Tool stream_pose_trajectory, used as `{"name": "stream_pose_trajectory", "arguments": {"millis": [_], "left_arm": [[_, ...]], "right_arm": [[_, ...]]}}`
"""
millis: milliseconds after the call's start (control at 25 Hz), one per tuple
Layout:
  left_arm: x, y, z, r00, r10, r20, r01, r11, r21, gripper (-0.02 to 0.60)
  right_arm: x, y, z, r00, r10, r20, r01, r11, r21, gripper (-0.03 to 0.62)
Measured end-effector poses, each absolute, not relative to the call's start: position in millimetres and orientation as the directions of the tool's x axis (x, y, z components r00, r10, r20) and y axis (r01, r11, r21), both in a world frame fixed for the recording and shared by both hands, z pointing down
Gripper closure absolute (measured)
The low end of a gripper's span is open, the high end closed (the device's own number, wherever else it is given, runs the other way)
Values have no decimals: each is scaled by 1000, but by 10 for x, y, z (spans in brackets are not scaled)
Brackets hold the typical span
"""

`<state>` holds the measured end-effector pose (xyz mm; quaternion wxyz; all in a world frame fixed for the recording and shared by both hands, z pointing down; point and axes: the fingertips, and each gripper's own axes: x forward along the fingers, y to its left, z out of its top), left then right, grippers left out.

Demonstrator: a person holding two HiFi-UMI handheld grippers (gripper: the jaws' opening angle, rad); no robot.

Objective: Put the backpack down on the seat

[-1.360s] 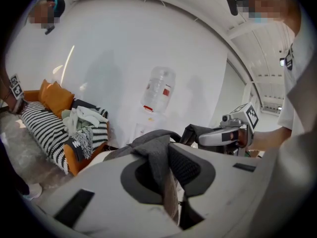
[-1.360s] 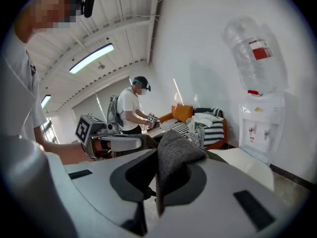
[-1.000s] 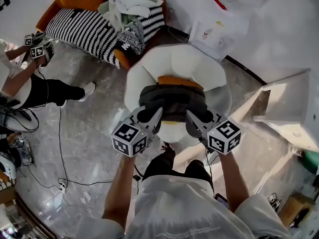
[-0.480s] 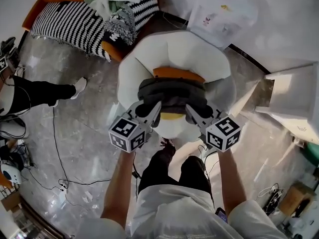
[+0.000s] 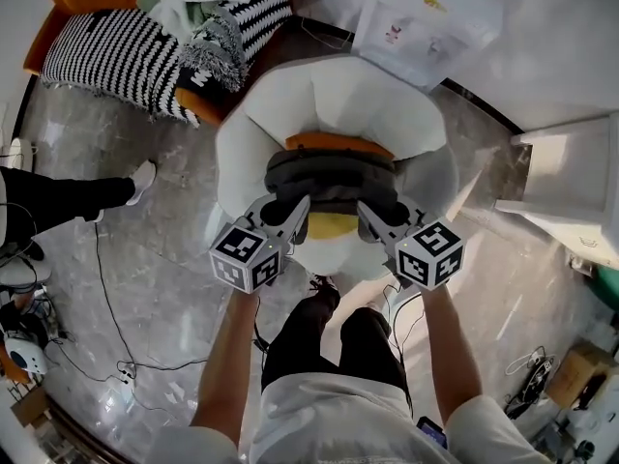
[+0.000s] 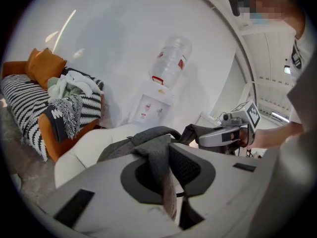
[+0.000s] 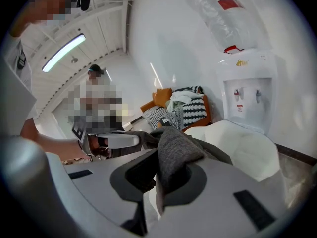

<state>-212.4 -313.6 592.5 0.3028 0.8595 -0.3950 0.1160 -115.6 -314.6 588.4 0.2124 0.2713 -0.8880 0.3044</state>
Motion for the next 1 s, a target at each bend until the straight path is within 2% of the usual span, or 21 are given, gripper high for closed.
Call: {"name": "stream_pose_trajectory", "arguments": {"millis": [360, 1000], "left_arm": [[-2051, -3400, 6299, 685, -565, 460, -728, -517, 450, 528], [-2041, -3829, 6647, 702, -554, 446, -712, -536, 455, 528]], "right_arm": [[-1063, -3403, 6265, -736, -337, 587, -630, 659, -412, 562], [-1054, -3753, 6618, -727, -374, 577, -657, 625, -423, 560]]}}
